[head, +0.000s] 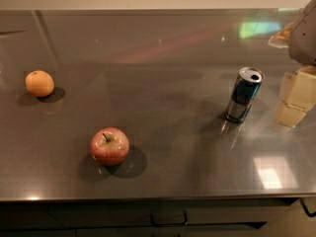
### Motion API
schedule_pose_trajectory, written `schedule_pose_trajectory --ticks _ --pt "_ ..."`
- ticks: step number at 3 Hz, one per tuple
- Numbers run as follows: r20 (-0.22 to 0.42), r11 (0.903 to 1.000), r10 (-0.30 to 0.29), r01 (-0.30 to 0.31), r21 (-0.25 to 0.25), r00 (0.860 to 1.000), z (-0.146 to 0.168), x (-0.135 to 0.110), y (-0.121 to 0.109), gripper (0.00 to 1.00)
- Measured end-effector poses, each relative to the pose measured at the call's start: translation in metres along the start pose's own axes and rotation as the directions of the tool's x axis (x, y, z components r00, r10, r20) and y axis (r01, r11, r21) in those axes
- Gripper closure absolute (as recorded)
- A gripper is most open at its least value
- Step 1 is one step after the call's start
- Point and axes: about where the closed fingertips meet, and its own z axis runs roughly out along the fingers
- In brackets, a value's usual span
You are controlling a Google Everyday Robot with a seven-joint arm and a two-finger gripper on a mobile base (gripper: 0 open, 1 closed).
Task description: Move redbull can near apple
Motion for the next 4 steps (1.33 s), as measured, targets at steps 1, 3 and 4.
schedule_pose_trajectory --ticks 1,3,4 --pt "0.000 1.0000 0.000 0.000 0.000 1.000 0.000 0.000 0.000 0.00" --pt "0.063 0.9994 0.035 -0.035 -0.007 0.997 0.004 -0.003 -0.020 0.00" --pt "0.132 0.9985 0.055 -0.054 -0.011 0.990 0.016 -0.005 -0.033 0.00"
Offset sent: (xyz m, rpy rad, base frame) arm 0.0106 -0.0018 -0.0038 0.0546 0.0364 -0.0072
